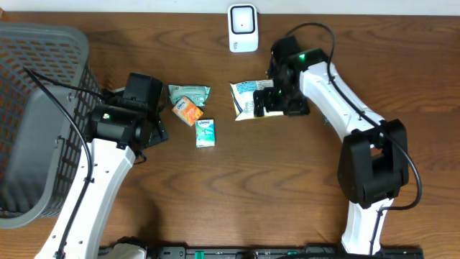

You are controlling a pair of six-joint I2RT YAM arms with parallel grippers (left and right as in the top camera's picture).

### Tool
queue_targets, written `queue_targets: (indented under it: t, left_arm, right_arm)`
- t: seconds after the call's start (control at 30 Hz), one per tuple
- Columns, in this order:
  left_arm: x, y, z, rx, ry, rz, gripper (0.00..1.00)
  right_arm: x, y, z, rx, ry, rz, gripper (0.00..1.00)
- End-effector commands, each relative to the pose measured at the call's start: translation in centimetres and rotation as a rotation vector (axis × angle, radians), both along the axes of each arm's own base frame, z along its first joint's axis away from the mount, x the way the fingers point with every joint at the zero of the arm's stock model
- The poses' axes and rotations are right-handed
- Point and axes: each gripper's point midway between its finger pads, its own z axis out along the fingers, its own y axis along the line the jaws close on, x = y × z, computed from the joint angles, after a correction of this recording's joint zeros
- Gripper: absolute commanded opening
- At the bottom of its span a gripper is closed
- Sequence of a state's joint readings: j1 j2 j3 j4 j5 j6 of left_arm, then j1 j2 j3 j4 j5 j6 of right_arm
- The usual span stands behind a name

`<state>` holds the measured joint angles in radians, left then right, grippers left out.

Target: Scan the item barcode

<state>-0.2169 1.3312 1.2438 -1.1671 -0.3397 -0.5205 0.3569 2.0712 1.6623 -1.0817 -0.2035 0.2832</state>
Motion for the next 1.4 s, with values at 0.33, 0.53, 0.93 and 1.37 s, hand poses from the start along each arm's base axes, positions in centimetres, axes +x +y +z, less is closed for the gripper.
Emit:
queue_targets:
  t: [0.33, 0.53, 0.93, 1.37]
  left_arm:
    - [0.0, 0.4, 0.3, 0.009, -0.012, 0.013, 0.98]
    - [0.0, 0.4, 0.3, 0.009, -0.012, 0.013, 0.98]
    - [0.0, 0.4, 0.3, 0.009, -0.012, 0.013, 0.98]
    - [0.0, 0.4, 0.3, 0.009, -0.012, 0.013, 0.97]
  right_arm:
    - [1.9, -0.8, -1.7, -0.034, -0.054, -0.163, 0.34]
    - [3.7, -2.1, -2.7, -0.098, -0.145, -0.239, 0.11]
    - [11.4, -1.9, -0.2, -0.048, -0.502, -0.245, 0.28]
    - [10.2, 4.9, 3.4, 0.21, -0.446, -0.135, 0.11]
